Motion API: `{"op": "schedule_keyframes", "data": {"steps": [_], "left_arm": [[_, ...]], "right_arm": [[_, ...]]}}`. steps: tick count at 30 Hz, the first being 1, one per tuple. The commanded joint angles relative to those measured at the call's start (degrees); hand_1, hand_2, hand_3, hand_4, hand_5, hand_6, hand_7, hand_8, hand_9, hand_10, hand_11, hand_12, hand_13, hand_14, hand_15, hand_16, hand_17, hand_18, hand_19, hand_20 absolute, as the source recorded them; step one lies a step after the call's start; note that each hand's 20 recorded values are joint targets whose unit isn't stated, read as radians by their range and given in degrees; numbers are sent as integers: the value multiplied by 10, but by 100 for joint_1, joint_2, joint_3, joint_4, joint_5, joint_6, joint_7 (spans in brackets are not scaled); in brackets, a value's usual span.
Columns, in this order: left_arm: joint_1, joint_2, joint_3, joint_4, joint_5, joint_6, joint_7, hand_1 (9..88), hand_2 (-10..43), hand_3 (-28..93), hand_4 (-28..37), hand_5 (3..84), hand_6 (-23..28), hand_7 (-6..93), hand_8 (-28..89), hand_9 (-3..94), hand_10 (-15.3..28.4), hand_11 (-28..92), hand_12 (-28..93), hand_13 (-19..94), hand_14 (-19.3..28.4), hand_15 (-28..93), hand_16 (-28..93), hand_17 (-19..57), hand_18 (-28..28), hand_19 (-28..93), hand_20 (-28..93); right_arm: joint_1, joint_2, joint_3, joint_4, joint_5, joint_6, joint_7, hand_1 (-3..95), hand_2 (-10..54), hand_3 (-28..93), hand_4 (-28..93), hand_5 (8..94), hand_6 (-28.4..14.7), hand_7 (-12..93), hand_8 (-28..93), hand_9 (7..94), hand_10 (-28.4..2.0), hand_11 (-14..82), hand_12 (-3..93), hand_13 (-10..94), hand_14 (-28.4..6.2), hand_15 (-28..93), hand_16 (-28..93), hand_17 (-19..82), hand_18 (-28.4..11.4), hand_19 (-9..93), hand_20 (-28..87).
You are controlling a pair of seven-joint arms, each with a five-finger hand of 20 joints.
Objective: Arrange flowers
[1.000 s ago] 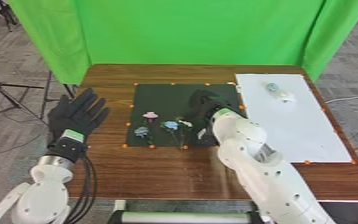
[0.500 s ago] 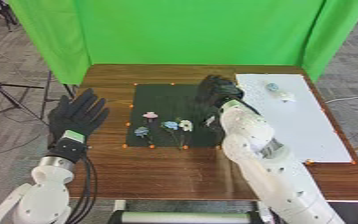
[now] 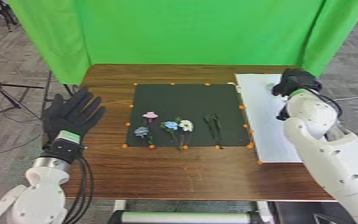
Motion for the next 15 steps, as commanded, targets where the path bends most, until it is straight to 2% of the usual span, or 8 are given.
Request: {"op": "schedule_keyframes", "data": {"steps": [1, 4, 8, 10, 12, 14, 15], "left_arm": [[-14, -2, 37, -10, 8, -87, -34, 299, 121, 714, -282, 445, 78, 189, -95, 352, 144, 257, 113, 252, 157, 455, -82, -51, 159, 412, 110], [1, -10, 28, -20, 4, -75, -14, 298, 121, 715, -282, 445, 78, 188, -95, 352, 144, 257, 114, 251, 156, 455, -81, -51, 159, 412, 110], [21, -22, 36, -20, -30, -34, 32, 297, 121, 716, -283, 445, 77, 189, -95, 354, 143, 259, 115, 253, 156, 456, -81, -51, 159, 411, 110], [24, -24, 37, -33, -48, 3, 29, 298, 121, 715, -283, 446, 77, 191, -95, 357, 142, 264, 117, 256, 157, 460, -79, -50, 159, 412, 110], [40, -13, 39, -40, -37, -24, 58, 297, 122, 715, -283, 447, 77, 190, -96, 358, 143, 265, 117, 257, 158, 461, -79, -50, 159, 413, 111], [19, -12, 51, -28, -30, -49, 58, 297, 122, 716, -283, 447, 78, 190, -96, 359, 144, 265, 116, 257, 157, 463, -79, -50, 159, 412, 111], [27, -18, 52, -17, -26, -54, 32, 297, 122, 716, -283, 448, 78, 191, -96, 359, 144, 265, 116, 257, 158, 463, -79, -50, 159, 412, 111]], "right_arm": [[164, -87, -136, 432, -34, -188, 49, 394, -95, 807, -283, 471, -81, 151, -116, 405, -172, 108, 118, 319, -162, 312, 55, 232, -203, 682, 166], [174, -70, -276, 598, -52, 65, 146, 422, -95, 810, -283, 476, -71, 162, -116, 418, -157, 118, 113, 331, -152, 314, 51, 241, -203, 691, 168], [154, -98, -363, 746, -26, 235, 277, 461, -95, 780, -283, 562, -44, 182, -129, 555, -140, 140, 118, 484, -135, 340, 71, 291, -208, 743, 192], [150, -97, -417, 819, -29, 221, 310, 479, -95, 754, -283, 581, -38, 186, -130, 588, -143, 145, 126, 531, -130, 357, 91, 313, -208, 775, 207], [192, -97, -538, 958, -166, 348, 270, 500, -95, 745, -282, 591, -36, 197, -130, 605, -144, 158, 136, 564, -127, 390, 110, 328, -210, 816, 231], [217, -55, -687, 1100, -295, 646, 241, 534, -95, 736, -282, 610, -29, 217, -116, 643, -138, 183, 164, 592, -108, 397, 182, 339, -208, 837, 261], [224, -30, -778, 1192, -314, 852, 191, 557, -95, 718, -282, 621, -26, 228, -81, 671, -124, 167, 213, 607, -93, 383, 238, 345, -204, 837, 276]]}}
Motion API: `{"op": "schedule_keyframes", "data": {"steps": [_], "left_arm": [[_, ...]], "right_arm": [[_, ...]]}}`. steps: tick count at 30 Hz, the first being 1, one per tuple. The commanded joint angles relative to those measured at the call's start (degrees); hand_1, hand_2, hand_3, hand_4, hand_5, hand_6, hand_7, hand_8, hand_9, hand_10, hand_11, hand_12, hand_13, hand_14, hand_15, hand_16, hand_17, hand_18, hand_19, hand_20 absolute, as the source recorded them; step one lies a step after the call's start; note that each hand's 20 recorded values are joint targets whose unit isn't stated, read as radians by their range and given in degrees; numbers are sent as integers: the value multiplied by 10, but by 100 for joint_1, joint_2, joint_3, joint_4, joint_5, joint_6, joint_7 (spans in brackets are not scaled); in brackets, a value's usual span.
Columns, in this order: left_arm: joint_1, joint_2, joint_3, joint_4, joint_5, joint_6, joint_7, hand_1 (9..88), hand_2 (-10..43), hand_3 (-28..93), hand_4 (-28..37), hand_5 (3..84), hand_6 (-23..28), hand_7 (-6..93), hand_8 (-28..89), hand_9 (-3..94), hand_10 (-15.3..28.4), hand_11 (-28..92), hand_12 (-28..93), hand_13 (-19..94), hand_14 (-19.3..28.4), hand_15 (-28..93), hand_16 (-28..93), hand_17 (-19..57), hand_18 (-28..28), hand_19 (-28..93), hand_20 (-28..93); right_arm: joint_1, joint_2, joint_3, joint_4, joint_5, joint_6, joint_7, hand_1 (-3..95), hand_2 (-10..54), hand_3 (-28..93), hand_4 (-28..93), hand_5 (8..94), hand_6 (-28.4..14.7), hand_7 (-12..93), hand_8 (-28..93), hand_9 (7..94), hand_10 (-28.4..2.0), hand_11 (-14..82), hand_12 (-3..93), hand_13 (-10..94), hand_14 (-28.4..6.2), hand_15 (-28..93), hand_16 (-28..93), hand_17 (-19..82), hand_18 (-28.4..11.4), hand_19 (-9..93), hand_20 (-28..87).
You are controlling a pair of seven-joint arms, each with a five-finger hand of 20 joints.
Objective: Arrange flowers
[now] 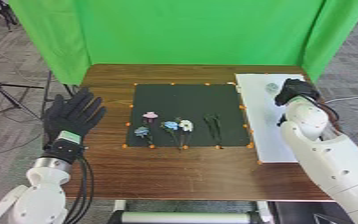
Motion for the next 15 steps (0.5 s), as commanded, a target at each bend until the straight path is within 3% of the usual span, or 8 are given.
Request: {"op": "schedule_keyframes", "data": {"steps": [1, 2, 3, 4, 5, 8, 13, 15], "left_arm": [[27, -46, 2, 11, 18, -84, -52, 297, 122, 717, -283, 448, 78, 190, -96, 359, 145, 266, 116, 257, 158, 463, -80, -50, 159, 413, 111], [20, -75, -7, 40, 47, -112, -105, 296, 122, 717, -283, 448, 79, 190, -96, 358, 144, 266, 116, 257, 157, 463, -80, -50, 159, 412, 111], [-28, -85, 32, 0, -120, 107, -48, 296, 122, 716, -283, 446, 78, 189, -96, 356, 144, 265, 115, 253, 158, 461, -81, -50, 159, 411, 110], [-13, -83, 48, 85, -49, -90, -73, 296, 122, 716, -283, 445, 78, 189, -96, 355, 143, 265, 115, 252, 158, 459, -81, -50, 158, 410, 109], [13, -102, 9, 73, 43, -180, -129, 295, 122, 717, -283, 443, 79, 189, -96, 353, 144, 263, 114, 251, 158, 458, -82, -50, 158, 409, 109], [54, -93, 1, 24, -20, -162, -74, 294, 121, 718, -283, 440, 78, 188, -95, 351, 144, 259, 113, 250, 158, 456, -82, -49, 157, 406, 107], [53, -74, -12, 9, 38, -241, -40, 294, 121, 717, -283, 440, 78, 186, -93, 351, 145, 257, 115, 250, 157, 453, -81, -50, 158, 406, 107], [73, -91, -17, -10, 31, -207, -39, 294, 121, 716, -283, 439, 78, 186, -93, 350, 145, 256, 115, 249, 158, 453, -80, -50, 158, 406, 107]], "right_arm": [[73, 70, -534, 566, -354, 854, -86, 585, -95, 705, -282, 632, -20, 243, -56, 710, -110, 124, 276, 626, -78, 360, 288, 357, -195, 831, 284], [98, 105, -644, 669, -509, 1003, -127, 605, -95, 709, -282, 653, -14, 254, -38, 740, -101, 99, 317, 643, -68, 343, 316, 370, -184, 823, 286], [106, 138, -699, 694, -544, 1114, -132, 628, -95, 714, -282, 682, -7, 277, -24, 776, -91, 92, 358, 669, -55, 323, 349, 387, -167, 816, 286], [75, 151, -722, 692, -532, 1338, -109, 641, -95, 713, -283, 705, -2, 288, -13, 801, -90, 85, 386, 688, -50, 314, 369, 400, -154, 831, 259], [31, 148, -702, 683, -579, 1542, -104, 647, -95, 711, -283, 715, 1, 295, -8, 811, -91, 84, 397, 699, -46, 310, 379, 409, -147, 837, 245], [-13, 172, -702, 613, -671, 1829, -138, 657, -95, 713, -283, 749, 2, 317, 14, 844, -92, 99, 421, 734, -39, 304, 421, 433, -130, 870, 198], [-79, 180, -642, 255, -741, 2173, -192, 661, -95, 718, -283, 755, 0, 326, 24, 852, -87, 104, 432, 740, -42, 309, 440, 446, -115, 899, 144], [-127, 213, -587, 12, -780, 2252, -255, 662, -95, 721, -283, 758, -2, 322, 29, 852, -86, 106, 439, 744, -43, 310, 448, 452, -108, 910, 124]]}}
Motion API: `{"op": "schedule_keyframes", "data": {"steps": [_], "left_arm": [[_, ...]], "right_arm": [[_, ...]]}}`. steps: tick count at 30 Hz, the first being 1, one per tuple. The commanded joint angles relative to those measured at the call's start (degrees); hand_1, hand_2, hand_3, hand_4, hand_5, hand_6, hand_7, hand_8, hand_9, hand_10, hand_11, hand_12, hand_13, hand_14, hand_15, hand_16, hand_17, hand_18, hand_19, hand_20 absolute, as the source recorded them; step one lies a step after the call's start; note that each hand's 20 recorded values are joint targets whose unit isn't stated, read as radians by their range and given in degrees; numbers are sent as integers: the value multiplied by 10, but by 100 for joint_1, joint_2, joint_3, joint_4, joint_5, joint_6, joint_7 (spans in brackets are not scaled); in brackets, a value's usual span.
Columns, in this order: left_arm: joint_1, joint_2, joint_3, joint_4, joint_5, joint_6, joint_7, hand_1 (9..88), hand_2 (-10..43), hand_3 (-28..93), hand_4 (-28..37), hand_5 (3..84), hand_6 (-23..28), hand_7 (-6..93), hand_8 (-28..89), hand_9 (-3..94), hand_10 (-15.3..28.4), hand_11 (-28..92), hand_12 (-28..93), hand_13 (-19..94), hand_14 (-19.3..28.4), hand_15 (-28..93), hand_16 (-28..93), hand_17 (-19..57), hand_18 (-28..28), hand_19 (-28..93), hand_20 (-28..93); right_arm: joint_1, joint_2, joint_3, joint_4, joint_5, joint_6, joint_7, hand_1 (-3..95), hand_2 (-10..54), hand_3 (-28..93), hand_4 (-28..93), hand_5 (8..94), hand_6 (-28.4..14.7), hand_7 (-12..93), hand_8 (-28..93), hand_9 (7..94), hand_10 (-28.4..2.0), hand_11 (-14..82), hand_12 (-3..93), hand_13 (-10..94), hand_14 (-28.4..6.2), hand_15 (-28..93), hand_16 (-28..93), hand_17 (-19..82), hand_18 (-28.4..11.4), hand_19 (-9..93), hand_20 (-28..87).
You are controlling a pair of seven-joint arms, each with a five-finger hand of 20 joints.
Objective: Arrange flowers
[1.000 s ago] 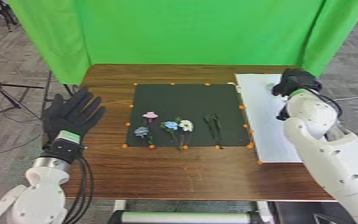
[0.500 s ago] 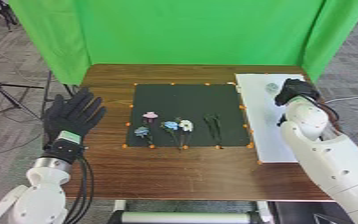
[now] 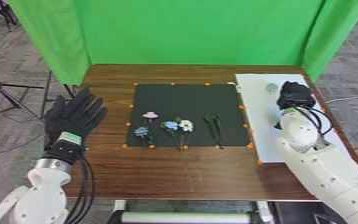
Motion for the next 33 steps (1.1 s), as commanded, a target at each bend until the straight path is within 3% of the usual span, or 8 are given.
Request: {"op": "schedule_keyframes", "data": {"steps": [1, 9, 11, 16, 23, 27, 31, 33], "left_arm": [[46, -36, -11, -21, 13, -142, 14, 293, 121, 716, -283, 439, 78, 185, -93, 350, 145, 256, 115, 249, 158, 453, -80, -50, 158, 406, 107], [65, -46, 8, -27, 0, -114, 16, 293, 121, 716, -283, 438, 78, 184, -93, 351, 145, 256, 116, 251, 158, 453, -79, -52, 159, 406, 108], [56, -47, 8, -22, 15, -112, 30, 293, 121, 715, -283, 438, 78, 185, -93, 351, 145, 255, 116, 250, 158, 453, -79, -52, 158, 406, 108], [76, -35, 5, -37, 0, -79, 50, 293, 120, 715, -283, 438, 78, 184, -93, 351, 145, 255, 116, 250, 157, 453, -79, -52, 159, 406, 108], [92, -22, 12, -48, -24, -53, 63, 293, 120, 716, -283, 438, 77, 185, -93, 351, 145, 254, 116, 250, 158, 451, -79, -51, 159, 405, 107], [82, -20, 26, -55, -32, -42, 56, 293, 120, 716, -283, 438, 78, 186, -93, 351, 145, 255, 117, 251, 158, 452, -78, -52, 159, 406, 108], [53, -48, 16, 2, -2, -108, -27, 293, 120, 717, -283, 438, 78, 186, -93, 351, 145, 256, 117, 251, 158, 453, -78, -52, 159, 407, 109], [71, -44, 18, -35, -81, -32, 27, 293, 120, 716, -283, 438, 78, 186, -93, 351, 145, 256, 117, 251, 158, 452, -78, -52, 159, 406, 108]], "right_arm": [[-111, 130, 96, -730, -228, 463, -116, 661, -95, 724, -283, 759, -2, 321, 32, 852, -85, 106, 440, 745, -44, 310, 452, 454, -105, 913, 116], [-90, 211, 141, -966, -515, 597, -156, 658, -95, 740, -283, 764, -6, 318, 43, 856, -84, 109, 450, 746, -50, 308, 472, 461, -90, 928, 81], [-112, 212, 366, -1117, -330, -515, -50, 627, -95, 743, -282, 750, -14, 315, 36, 842, -96, 100, 426, 732, -53, 296, 435, 461, -105, 877, 107], [-55, 160, 723, -1076, 482, -1940, 168, 402, -95, 804, -282, 466, -90, 149, -108, 455, -194, 123, 149, 385, -165, 348, 95, 299, -198, 729, 170], [-26, 132, 848, -642, 829, -2340, 322, 372, -95, 773, -283, 376, -96, 129, -103, 326, -202, 99, 124, 251, -177, 315, 51, 227, -194, 669, 140], [-99, 101, 838, -429, 865, -2186, 321, 415, -95, 756, -283, 405, -87, 152, -114, 356, -183, 123, 112, 283, -157, 327, 28, 245, -178, 679, 138], [-170, 142, 641, -205, 597, -1606, 157, 503, -95, 778, -282, 540, -42, 205, -141, 544, -143, 157, 127, 507, -114, 366, 65, 315, -177, 741, 168], [-217, 135, 647, -219, 522, -1536, 28, 579, -95, 705, -282, 631, -16, 244, -79, 702, -108, 112, 242, 640, -75, 322, 253, 333, -188, 753, 231]]}}
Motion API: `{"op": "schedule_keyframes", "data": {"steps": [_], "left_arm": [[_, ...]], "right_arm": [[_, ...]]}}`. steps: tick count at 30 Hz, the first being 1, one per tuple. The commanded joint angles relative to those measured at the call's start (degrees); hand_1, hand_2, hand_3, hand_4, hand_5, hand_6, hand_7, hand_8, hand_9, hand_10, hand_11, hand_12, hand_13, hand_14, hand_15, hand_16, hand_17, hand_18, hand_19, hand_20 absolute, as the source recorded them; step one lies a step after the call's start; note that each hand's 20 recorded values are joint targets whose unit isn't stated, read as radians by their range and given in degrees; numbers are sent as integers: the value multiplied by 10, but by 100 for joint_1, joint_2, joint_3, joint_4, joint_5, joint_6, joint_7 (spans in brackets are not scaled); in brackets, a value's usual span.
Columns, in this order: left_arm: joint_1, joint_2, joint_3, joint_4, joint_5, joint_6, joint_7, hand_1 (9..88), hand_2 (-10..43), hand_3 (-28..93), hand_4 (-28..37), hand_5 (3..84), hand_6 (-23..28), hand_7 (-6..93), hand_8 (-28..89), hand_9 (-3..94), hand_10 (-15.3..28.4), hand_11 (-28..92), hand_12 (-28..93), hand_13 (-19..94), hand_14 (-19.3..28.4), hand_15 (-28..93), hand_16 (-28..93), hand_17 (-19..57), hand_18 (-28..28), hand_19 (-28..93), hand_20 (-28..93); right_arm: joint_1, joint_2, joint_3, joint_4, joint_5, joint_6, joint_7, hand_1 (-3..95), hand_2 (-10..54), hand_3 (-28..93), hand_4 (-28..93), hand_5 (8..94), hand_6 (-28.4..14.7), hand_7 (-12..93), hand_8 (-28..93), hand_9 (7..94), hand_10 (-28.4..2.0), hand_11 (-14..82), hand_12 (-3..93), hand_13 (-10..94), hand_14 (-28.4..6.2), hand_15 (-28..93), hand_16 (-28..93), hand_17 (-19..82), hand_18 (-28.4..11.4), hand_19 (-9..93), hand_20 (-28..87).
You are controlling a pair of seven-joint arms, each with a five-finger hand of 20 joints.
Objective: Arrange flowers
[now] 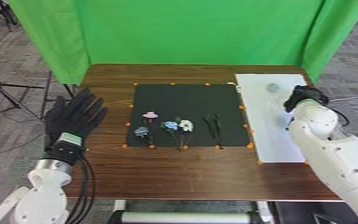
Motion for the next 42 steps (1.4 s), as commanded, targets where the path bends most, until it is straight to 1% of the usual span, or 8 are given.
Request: {"op": "schedule_keyframes", "data": {"steps": [1, 3, 11, 18, 26, 32, 33, 42], "left_arm": [[36, -37, -7, -10, -41, -42, -24, 293, 120, 716, -283, 438, 78, 186, -94, 351, 145, 256, 117, 251, 158, 452, -78, -52, 159, 406, 108], [31, -41, -1, -1, -21, -21, -40, 293, 120, 716, -283, 438, 78, 186, -94, 351, 144, 255, 117, 251, 159, 452, -79, -52, 159, 406, 108], [80, -56, -42, -38, 13, -39, -137, 293, 120, 716, -283, 438, 78, 186, -93, 350, 145, 255, 117, 251, 158, 453, -78, -52, 159, 407, 108], [270, -28, -173, -123, 41, -32, -84, 292, 119, 717, -283, 438, 79, 185, -93, 350, 145, 256, 118, 251, 158, 453, -78, -52, 159, 406, 109], [66, -101, -8, -12, 30, 54, -126, 292, 120, 716, -283, 438, 78, 187, -94, 351, 145, 257, 117, 251, 158, 454, -78, -52, 159, 407, 110], [-88, -147, 73, 51, 139, 66, -249, 293, 120, 716, -283, 438, 79, 186, -94, 351, 145, 256, 117, 251, 158, 454, -79, -52, 159, 406, 109], [-81, -143, 78, 8, 164, 251, -237, 293, 120, 716, -283, 438, 79, 186, -94, 351, 146, 256, 117, 251, 158, 453, -79, -52, 159, 406, 109], [0, -96, 27, -25, 57, 274, -85, 292, 124, 719, -283, 446, 80, 193, -94, 358, 147, 267, 119, 257, 157, 463, -78, -51, 160, 414, 113]], "right_arm": [[-236, 32, -191, 185, -425, 1000, -192, 605, -95, 686, -282, 674, -7, 273, -44, 771, -92, 94, 305, 687, -61, 315, 313, 344, -192, 762, 264], [-287, 35, -183, 76, -514, 1297, -207, 636, -95, 680, -282, 746, 7, 321, 16, 861, -77, 98, 400, 752, -43, 325, 388, 363, -199, 786, 317], [-494, 233, -112, -1047, -337, 1583, -460, 631, -95, 723, -283, 770, -2, 330, 51, 876, -77, 112, 449, 762, -52, 347, 434, 366, -207, 792, 351], [106, -235, -524, -1509, 201, 423, -1198, 632, -95, 720, -283, 759, -5, 331, 67, 863, -78, 116, 461, 746, -50, 354, 442, 351, -206, 785, 362], [606, -934, -1208, -1255, -380, -1152, -1802, 629, -95, 717, -283, 743, -3, 340, 76, 853, -76, 121, 464, 738, -48, 359, 438, 345, -208, 783, 373], [602, -1055, -1347, -1106, -586, -1390, -1770, 628, -95, 711, -283, 735, -1, 339, 65, 846, -75, 123, 465, 730, -47, 363, 437, 343, -208, 785, 378], [573, -1038, -1355, -1116, -668, -1421, -1805, 629, -95, 710, -283, 734, -1, 340, 64, 845, -75, 123, 464, 730, -47, 363, 436, 343, -209, 785, 379], [427, -912, -1339, -1220, -880, -1567, -1782, 631, -95, 708, -283, 729, -1, 342, 57, 839, -76, 122, 460, 723, -46, 362, 432, 338, -208, 786, 383]]}}
